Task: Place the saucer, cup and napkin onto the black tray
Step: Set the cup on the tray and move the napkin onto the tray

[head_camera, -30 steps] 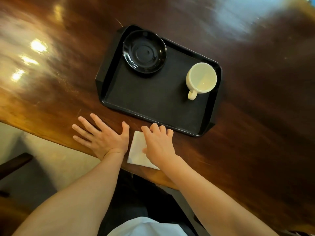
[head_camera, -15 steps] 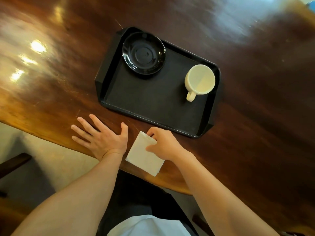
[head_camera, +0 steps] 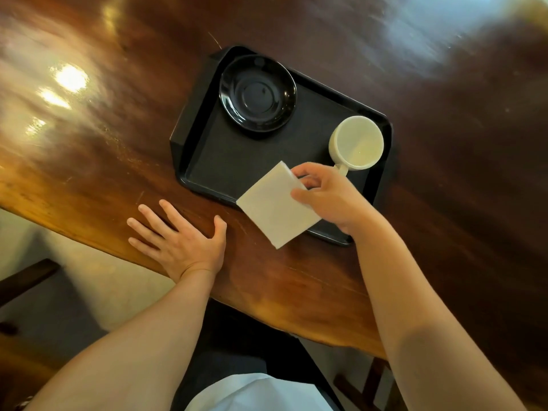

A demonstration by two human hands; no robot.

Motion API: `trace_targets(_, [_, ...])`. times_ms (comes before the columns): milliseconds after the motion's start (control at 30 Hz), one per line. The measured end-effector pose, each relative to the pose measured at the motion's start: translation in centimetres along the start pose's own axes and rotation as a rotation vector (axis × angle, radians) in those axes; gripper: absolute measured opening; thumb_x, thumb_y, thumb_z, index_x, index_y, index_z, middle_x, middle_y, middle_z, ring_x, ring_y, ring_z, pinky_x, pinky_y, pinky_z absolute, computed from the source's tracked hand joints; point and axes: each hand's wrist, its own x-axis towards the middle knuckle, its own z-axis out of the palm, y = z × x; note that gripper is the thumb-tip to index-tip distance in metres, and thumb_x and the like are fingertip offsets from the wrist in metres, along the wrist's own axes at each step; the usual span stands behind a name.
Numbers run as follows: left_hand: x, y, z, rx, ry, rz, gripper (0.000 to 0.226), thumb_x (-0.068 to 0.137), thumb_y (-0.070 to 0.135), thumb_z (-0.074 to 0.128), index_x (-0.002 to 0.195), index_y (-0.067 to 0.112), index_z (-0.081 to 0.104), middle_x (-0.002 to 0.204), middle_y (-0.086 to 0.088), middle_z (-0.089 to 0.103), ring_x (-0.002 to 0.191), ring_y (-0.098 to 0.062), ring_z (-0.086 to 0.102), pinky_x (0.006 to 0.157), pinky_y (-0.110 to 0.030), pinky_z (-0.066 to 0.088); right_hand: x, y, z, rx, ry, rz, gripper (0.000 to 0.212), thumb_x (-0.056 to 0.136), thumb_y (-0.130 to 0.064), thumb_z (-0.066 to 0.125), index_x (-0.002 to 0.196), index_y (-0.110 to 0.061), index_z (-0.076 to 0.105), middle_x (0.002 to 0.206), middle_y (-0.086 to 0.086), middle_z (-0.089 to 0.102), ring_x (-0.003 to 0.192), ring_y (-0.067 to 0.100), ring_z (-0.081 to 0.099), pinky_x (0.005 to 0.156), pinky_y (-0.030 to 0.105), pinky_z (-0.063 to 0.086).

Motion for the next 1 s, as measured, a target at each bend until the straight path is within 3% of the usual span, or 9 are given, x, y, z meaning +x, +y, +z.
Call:
trace_targets(333, [0.0, 0.1, 0.0, 0.024, -0.007, -0.005, 0.104, 0.084, 0.071, 0.054, 0.162, 0.011, 0.019, 0.169, -0.023, 0.01, 0.156, -0.049, 0.004, 0.123, -0.065, 0.004, 3.6, -0.2, -1.3, 0.154, 0.112, 0.088, 0.026, 0.096, -0.011, 0.061, 0.12, -0.019, 0.064, 0.111, 0.004, 0.071, 0.104, 0.02, 0.068, 0.087, 0.041, 0.056])
trace_targets(467, [0.1, 0.2, 0.0, 0.027, -0.013, -0.01, 0.105, 0.083, 0.07, 0.056, 0.162, 0.011, 0.019, 0.17, -0.023, 0.009, 0.156, -0.048, 0.003, 0.123, -0.065, 0.003, 5.1, 0.5, -0.4, 0.197, 0.174, 0.148, 0.026, 0.096, -0.01, 0.06, 0.121, -0.019, 0.062, 0.113, 0.003, 0.069, 0.105, 0.02, 0.066, 0.081, 0.036, 0.055])
trace_targets(600, [0.1, 0.2, 0.1, 0.035, -0.014, -0.011, 0.105, 0.083, 0.069, 0.057, 0.162, 0.011, 0.018, 0.17, -0.022, 0.009, 0.156, -0.048, 0.004, 0.123, -0.065, 0.004, 6.2, 1.1, 0.1, 0.208, 0.219, 0.184, 0.027, 0.097, -0.01, 0.058, 0.122, -0.019, 0.061, 0.116, 0.002, 0.069, 0.107, 0.02, 0.065, 0.09, 0.041, 0.055])
trace_targets(700, [0.1, 0.2, 0.2, 0.043, -0.024, -0.014, 0.105, 0.083, 0.07, 0.056, 0.161, 0.012, 0.017, 0.17, -0.022, 0.008, 0.156, -0.048, 0.004, 0.123, -0.065, 0.004, 7.1, 1.4, 0.6, 0.175, 0.253, 0.203, 0.026, 0.098, -0.013, 0.056, 0.123, -0.021, 0.06, 0.117, 0.0, 0.068, 0.107, 0.019, 0.064, 0.086, 0.037, 0.054])
trace_targets(833, [0.1, 0.2, 0.2, 0.052, -0.041, -0.013, 0.105, 0.082, 0.073, 0.044, 0.162, 0.011, 0.016, 0.17, -0.022, 0.008, 0.156, -0.048, 0.003, 0.123, -0.065, 0.004, 7.9, 1.5, 1.2, 0.118, 0.305, 0.211, 0.028, 0.1, -0.014, 0.054, 0.126, -0.022, 0.059, 0.114, -0.003, 0.065, 0.103, 0.016, 0.061, 0.071, 0.026, 0.047])
trace_targets(1000, [0.1, 0.2, -0.1, 0.049, -0.054, -0.021, 0.104, 0.082, 0.072, 0.041, 0.161, 0.009, 0.017, 0.17, -0.023, 0.008, 0.156, -0.049, 0.003, 0.123, -0.065, 0.003, 7.8, 1.8, 2.0, -0.005, 0.334, 0.141, 0.033, 0.099, -0.015, 0.054, 0.132, -0.018, 0.058, 0.118, -0.002, 0.065, 0.104, 0.015, 0.059, 0.08, 0.029, 0.047])
